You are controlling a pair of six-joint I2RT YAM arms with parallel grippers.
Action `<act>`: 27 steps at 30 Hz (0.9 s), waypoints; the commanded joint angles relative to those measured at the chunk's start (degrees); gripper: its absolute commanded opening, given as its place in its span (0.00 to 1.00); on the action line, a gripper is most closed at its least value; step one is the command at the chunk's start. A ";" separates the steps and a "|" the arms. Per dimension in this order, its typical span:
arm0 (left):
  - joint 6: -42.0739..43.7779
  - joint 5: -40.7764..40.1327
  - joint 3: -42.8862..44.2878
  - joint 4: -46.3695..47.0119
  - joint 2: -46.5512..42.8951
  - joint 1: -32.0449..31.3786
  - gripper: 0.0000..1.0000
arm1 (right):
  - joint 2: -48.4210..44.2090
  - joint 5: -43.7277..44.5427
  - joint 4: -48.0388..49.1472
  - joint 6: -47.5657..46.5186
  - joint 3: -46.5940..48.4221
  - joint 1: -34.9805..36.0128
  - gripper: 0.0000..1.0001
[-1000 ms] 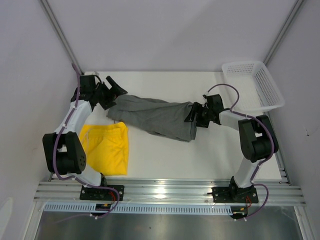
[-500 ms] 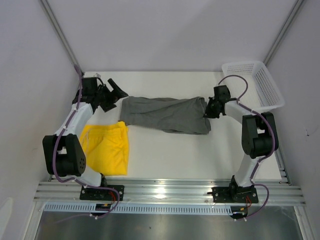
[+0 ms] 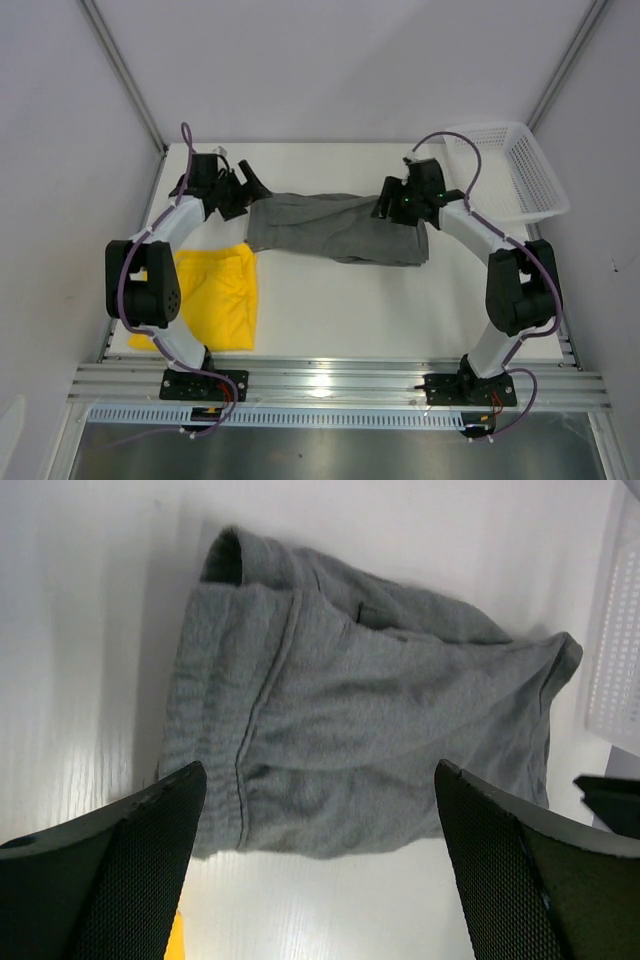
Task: Fold and stack the shorts
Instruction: Fold the shorts
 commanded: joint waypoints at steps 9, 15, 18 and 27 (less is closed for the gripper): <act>0.91 0.56 14.23 1.67 10.22 0.04 0.91 | 12.77 -18.99 15.73 7.95 6.41 8.99 0.60; -0.23 2.92 14.16 5.51 13.57 0.13 0.90 | 19.64 -22.17 21.61 10.07 3.79 9.17 0.39; -0.93 4.06 12.49 7.72 14.18 0.04 0.90 | 18.69 -21.20 21.81 8.76 -1.13 9.26 0.17; -0.41 3.37 7.56 9.22 9.80 -0.48 0.88 | 7.71 -11.46 14.26 2.95 -16.96 2.86 0.00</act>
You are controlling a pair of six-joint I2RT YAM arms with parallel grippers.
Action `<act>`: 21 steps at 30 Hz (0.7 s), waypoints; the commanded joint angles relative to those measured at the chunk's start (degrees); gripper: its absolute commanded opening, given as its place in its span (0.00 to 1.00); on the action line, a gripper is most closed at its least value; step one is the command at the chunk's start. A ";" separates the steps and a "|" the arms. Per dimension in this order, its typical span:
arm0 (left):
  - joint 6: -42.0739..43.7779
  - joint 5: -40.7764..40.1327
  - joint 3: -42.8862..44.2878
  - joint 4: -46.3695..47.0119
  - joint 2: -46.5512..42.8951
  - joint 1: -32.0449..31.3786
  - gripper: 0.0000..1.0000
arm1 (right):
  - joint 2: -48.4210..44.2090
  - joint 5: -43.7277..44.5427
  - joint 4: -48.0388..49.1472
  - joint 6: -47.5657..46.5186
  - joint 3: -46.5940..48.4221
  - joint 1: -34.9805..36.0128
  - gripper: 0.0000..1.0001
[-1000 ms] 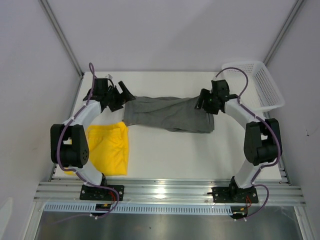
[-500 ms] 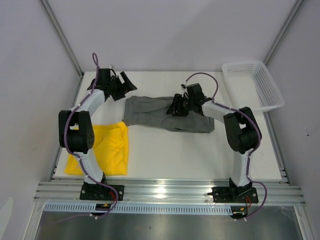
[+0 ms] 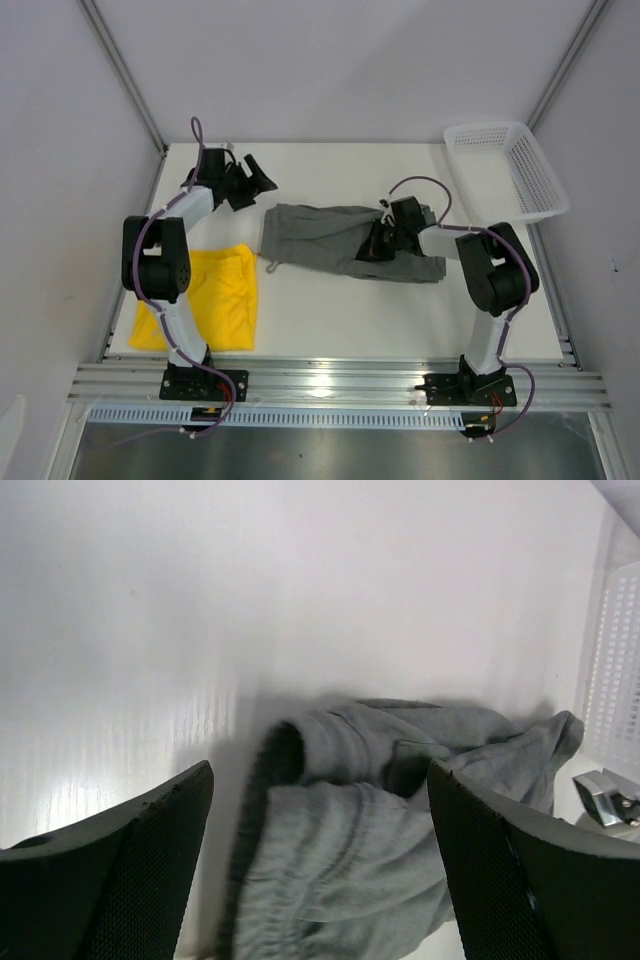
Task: Fold and stack the shorts
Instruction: Fold the shorts
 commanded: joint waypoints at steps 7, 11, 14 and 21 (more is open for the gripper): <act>3.71 0.81 -3.73 2.14 -7.82 -4.35 0.89 | -8.37 12.40 -11.93 -6.11 1.15 -4.75 0.19; 4.60 -1.04 -5.31 3.19 -8.79 -7.08 0.88 | -9.78 11.18 -13.16 -5.41 7.65 -0.28 0.32; 4.16 1.59 -5.23 4.16 -6.52 -7.17 0.86 | -8.47 9.60 -12.82 -4.53 11.87 1.75 0.36; 3.46 0.63 -7.68 4.42 -5.98 -7.52 0.81 | -3.20 1.78 -3.25 -1.45 13.37 2.11 0.38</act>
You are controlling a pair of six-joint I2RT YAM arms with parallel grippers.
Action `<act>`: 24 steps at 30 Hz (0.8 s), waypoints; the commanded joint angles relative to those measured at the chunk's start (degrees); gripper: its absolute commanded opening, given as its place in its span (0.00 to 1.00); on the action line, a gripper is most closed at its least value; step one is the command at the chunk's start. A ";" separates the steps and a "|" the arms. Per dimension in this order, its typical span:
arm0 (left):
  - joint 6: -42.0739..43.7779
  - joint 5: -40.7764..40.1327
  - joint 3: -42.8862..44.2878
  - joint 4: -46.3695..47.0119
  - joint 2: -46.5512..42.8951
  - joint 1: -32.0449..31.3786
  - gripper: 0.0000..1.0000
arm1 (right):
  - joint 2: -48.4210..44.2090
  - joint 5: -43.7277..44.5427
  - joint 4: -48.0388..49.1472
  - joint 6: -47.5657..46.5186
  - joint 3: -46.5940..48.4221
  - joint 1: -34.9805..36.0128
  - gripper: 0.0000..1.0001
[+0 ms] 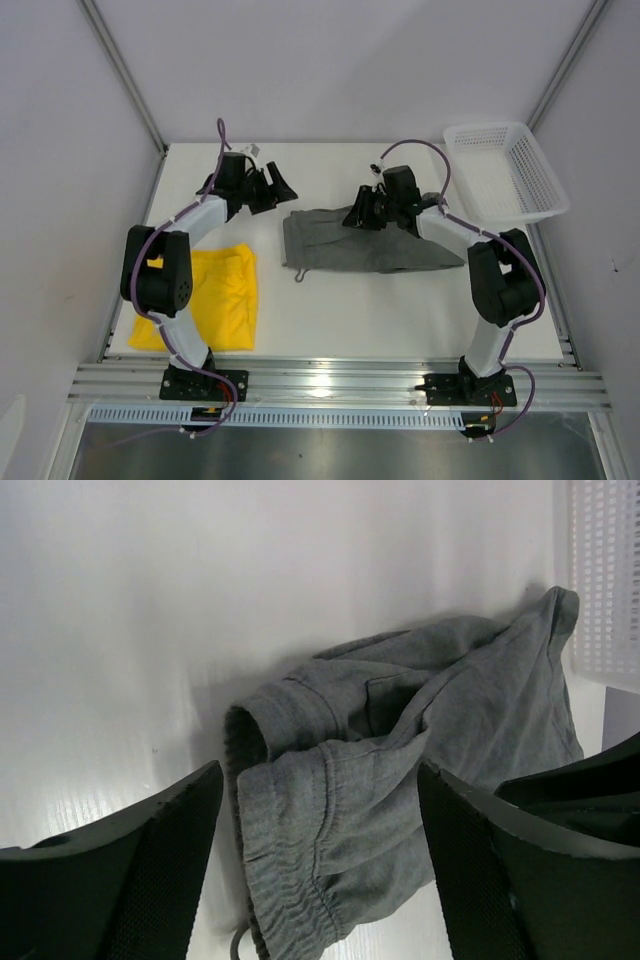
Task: Fold and stack the shorts
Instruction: Fold the shorts
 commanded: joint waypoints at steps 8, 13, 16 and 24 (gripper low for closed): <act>-0.29 2.49 -6.61 6.38 1.63 0.18 0.65 | 10.68 -14.32 19.20 7.99 4.29 0.34 0.37; -0.64 5.05 -6.97 8.76 2.16 0.09 0.62 | 13.76 -19.24 25.02 11.95 7.72 1.65 0.37; -1.25 6.63 -7.67 10.43 2.42 0.09 0.62 | 15.96 -20.21 26.95 13.71 9.56 2.18 0.38; -5.20 11.81 -9.78 17.98 3.21 0.53 0.49 | 24.74 -18.46 24.76 14.77 15.72 2.36 0.36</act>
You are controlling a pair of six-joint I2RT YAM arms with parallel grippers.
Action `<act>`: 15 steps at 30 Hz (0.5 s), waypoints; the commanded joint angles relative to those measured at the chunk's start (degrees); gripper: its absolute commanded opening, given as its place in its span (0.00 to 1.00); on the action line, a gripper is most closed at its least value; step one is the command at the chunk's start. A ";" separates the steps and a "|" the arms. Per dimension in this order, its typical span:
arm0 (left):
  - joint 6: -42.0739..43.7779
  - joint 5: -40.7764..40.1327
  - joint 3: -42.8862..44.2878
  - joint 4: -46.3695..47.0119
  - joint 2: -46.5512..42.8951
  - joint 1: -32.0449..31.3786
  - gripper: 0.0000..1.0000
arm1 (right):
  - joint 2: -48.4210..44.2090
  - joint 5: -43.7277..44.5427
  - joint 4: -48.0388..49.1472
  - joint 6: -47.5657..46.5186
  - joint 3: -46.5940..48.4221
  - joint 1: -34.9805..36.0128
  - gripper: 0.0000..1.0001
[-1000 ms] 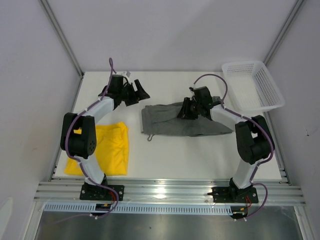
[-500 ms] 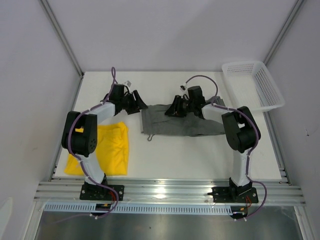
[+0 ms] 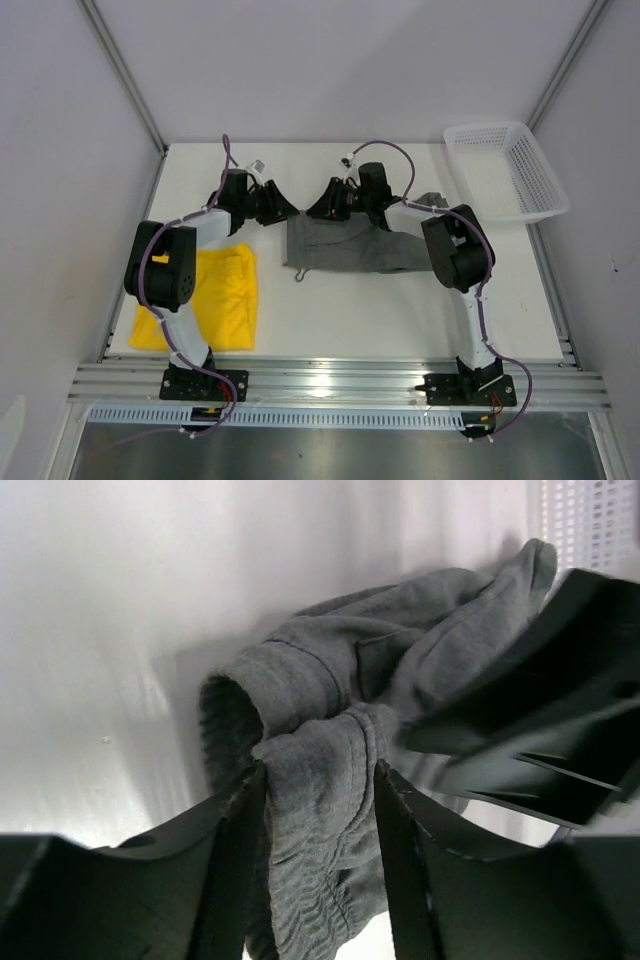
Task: Fold and stack the shorts
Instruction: Fold the shorts
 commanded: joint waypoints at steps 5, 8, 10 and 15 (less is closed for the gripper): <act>-4.38 6.15 -1.30 9.10 2.44 1.36 0.34 | 7.43 1.20 1.83 1.90 4.27 0.07 0.38; -6.76 5.97 -2.26 11.73 3.14 1.72 0.20 | 11.73 2.52 2.53 2.51 7.43 -0.02 0.37; -8.43 5.54 -2.27 12.45 3.93 1.80 0.15 | 14.20 2.87 3.76 3.13 11.04 0.07 0.37; -7.73 1.41 -2.10 8.52 3.14 2.24 0.17 | 19.22 1.91 11.31 6.28 14.48 0.33 0.41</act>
